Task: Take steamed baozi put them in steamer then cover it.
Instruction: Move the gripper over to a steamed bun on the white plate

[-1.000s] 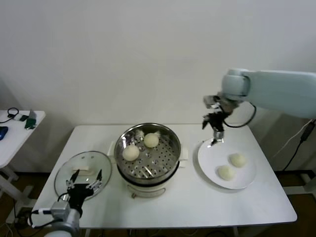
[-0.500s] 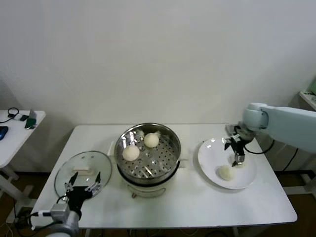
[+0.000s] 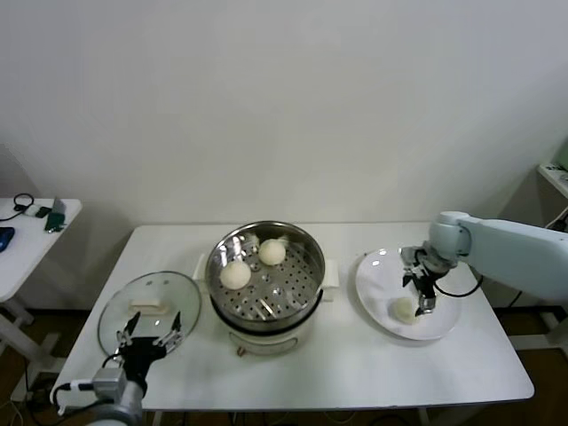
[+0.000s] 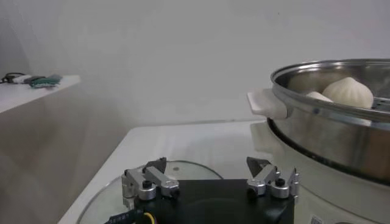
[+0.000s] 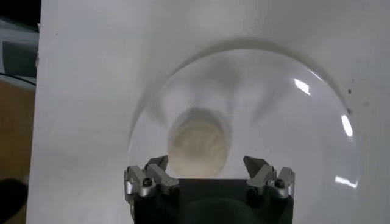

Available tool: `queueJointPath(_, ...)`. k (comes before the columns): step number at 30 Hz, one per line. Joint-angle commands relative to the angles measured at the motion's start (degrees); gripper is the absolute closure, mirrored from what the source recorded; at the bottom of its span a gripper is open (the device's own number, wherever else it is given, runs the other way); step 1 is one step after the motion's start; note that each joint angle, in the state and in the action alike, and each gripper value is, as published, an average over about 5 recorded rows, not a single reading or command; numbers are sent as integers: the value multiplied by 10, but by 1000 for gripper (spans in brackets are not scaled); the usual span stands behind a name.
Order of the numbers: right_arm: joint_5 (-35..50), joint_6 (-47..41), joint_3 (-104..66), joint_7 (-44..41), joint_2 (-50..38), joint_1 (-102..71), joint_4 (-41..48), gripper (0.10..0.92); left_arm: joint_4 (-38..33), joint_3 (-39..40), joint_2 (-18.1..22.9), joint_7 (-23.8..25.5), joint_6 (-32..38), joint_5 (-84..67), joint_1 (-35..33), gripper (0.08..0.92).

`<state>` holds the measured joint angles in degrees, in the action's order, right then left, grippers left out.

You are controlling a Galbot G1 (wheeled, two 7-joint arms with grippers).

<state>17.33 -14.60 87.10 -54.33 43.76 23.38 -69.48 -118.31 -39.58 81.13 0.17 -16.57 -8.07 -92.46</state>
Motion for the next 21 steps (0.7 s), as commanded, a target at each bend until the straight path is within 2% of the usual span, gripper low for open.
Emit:
queueJointPath(1, -14, -2, -27, 1, 1, -35, 11, 203, 0, 0, -1, 0, 0, 1, 0, 177)
queueJointPath(14, -26, -2, -32, 0, 1, -43, 18, 203, 0, 4, 0, 2, -1, 3, -1, 177)
queueJointPath(21, -31, 0, -47, 2, 5, -53, 28, 257, 1, 2, -1, 1, 0, 3, -1, 177)
